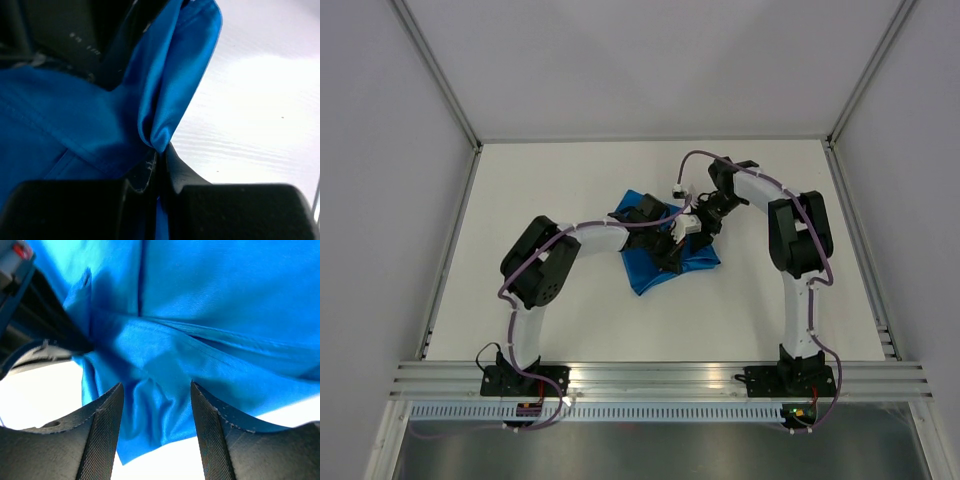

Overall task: Fold the napkin, place the utensils inside, and roll it up
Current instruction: Roll the napkin with the utensil

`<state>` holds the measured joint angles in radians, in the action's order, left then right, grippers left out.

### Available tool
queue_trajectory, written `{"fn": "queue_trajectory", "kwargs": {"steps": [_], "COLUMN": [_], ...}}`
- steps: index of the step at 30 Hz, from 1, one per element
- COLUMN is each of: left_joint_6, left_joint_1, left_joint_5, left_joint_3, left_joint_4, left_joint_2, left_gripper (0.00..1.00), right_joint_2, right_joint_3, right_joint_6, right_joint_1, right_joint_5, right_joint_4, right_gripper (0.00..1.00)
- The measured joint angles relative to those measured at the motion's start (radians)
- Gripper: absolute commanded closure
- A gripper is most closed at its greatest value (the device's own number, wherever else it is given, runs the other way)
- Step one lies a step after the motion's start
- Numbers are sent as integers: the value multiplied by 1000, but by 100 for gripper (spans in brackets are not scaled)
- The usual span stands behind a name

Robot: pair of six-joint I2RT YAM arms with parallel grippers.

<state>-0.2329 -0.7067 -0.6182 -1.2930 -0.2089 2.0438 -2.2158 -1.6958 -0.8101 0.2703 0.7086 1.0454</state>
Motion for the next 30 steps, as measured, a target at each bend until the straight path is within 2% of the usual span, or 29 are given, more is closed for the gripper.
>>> {"fn": "queue_trajectory", "kwargs": {"steps": [8,12,19,25,30], "left_joint_6": [-7,-3,23,23,23], "left_joint_1": [24,73,124,130,144], "left_joint_5": [-173,-204,-249,-270,-319], "left_joint_3": [-86,-114,-178,-254,-317], "left_joint_4": [-50,-153,-291,-389,-464], "left_joint_2": [65,101,146,195,248], "left_gripper": [98,98,98,98,98], "right_joint_2": [180,223,268,351,467], "right_joint_3": [258,273,249,327,435], "right_joint_6": [146,199,254,202,46], "right_joint_1": [-32,-57,-61,-61,-53], "right_joint_5": [-84,-103,-42,20,66], "right_joint_4": [-325,-419,-465,-493,-475], "right_gripper": [30,27,26,27,27]}}
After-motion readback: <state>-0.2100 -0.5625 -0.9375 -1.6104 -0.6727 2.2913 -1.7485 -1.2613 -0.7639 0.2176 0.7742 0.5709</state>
